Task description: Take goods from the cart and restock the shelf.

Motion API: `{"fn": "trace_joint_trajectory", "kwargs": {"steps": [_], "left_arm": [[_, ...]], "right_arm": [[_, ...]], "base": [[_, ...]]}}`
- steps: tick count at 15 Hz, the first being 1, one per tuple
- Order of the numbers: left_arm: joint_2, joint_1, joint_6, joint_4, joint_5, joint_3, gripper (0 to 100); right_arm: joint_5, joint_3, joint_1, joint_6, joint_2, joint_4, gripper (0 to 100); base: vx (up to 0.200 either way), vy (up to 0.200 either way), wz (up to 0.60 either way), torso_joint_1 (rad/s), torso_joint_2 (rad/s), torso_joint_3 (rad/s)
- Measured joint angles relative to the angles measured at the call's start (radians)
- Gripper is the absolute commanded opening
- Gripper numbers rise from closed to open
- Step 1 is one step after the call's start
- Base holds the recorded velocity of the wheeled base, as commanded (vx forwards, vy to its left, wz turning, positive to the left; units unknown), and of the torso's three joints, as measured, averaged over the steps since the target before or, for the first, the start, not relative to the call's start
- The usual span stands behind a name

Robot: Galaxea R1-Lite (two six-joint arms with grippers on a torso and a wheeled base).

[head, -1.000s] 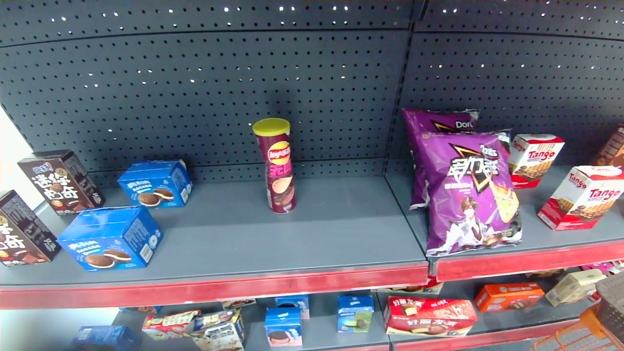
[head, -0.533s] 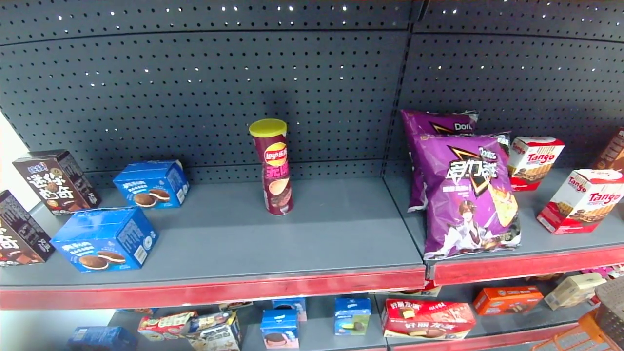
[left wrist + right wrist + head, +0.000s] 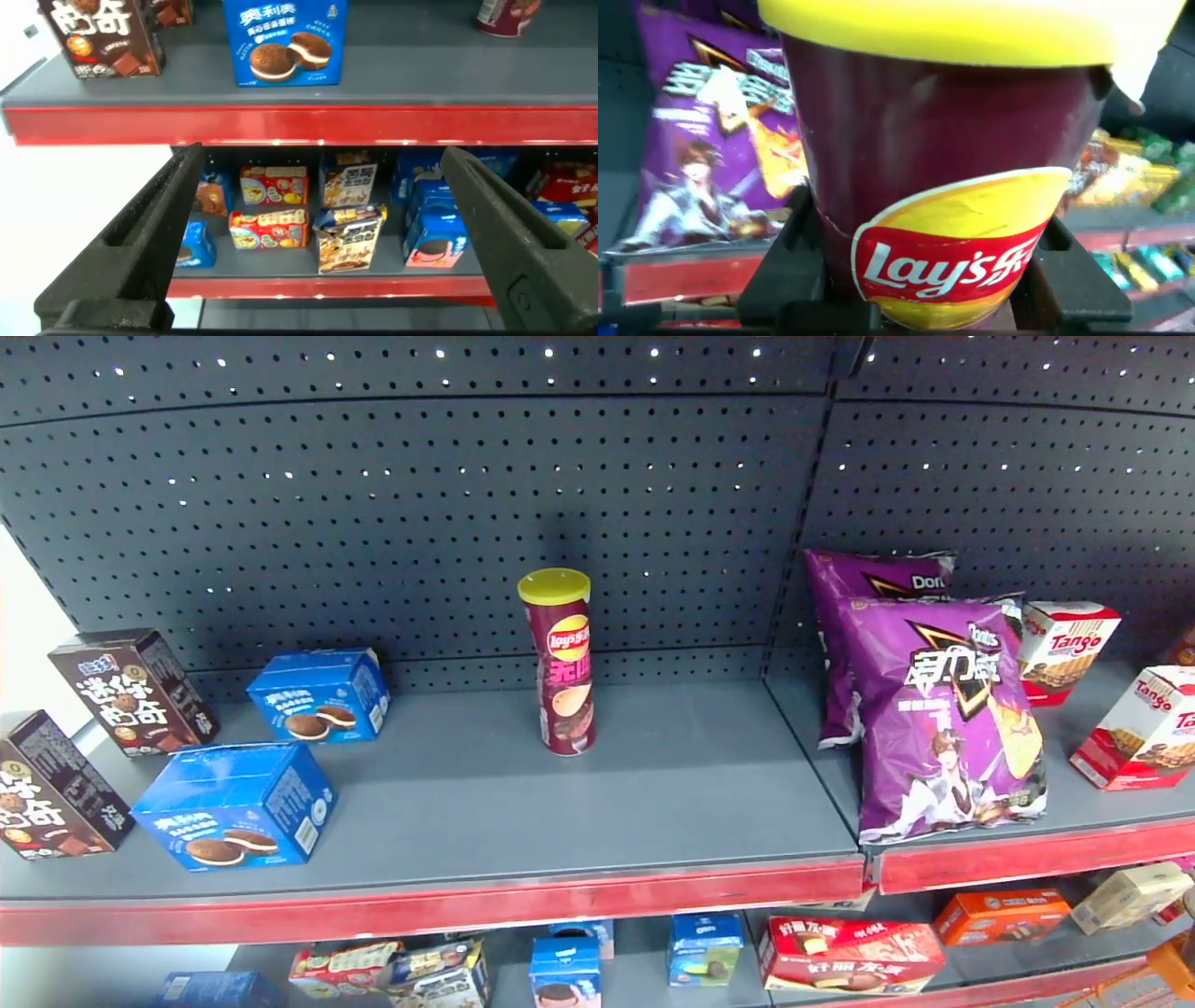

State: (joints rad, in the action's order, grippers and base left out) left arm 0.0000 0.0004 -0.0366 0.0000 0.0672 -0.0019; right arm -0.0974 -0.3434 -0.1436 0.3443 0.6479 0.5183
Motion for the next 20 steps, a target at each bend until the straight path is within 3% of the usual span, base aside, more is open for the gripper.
{"fn": "trace_joint_trajectory", "kwargs": {"steps": [4, 9, 16, 20], "left_arm": [[0.000, 0.000, 0.000, 0.000, 0.000, 0.000, 100], [0.000, 0.000, 0.000, 0.000, 0.000, 0.000, 100], [0.000, 0.000, 0.001, 0.000, -0.001, 0.000, 100], [0.000, 0.000, 0.002, 0.000, -0.001, 0.000, 100]], "right_arm": [[0.000, -0.001, 0.000, 0.033, -0.004, 0.004, 0], [0.016, -0.006, 0.002, 0.034, -0.007, 0.009, 0], [0.017, -0.005, 0.002, 0.034, -0.010, 0.007, 0], [0.024, 0.002, 0.002, 0.034, -0.018, 0.001, 0]], "base": [[0.000, 0.000, 0.00, 0.000, 0.00, 0.000], [0.000, 0.000, 0.60, 0.002, 0.00, 0.001], [0.000, 0.000, 0.00, 0.000, 0.00, 0.000], [0.000, 0.000, -0.45, -0.001, 0.00, 0.003]]}}
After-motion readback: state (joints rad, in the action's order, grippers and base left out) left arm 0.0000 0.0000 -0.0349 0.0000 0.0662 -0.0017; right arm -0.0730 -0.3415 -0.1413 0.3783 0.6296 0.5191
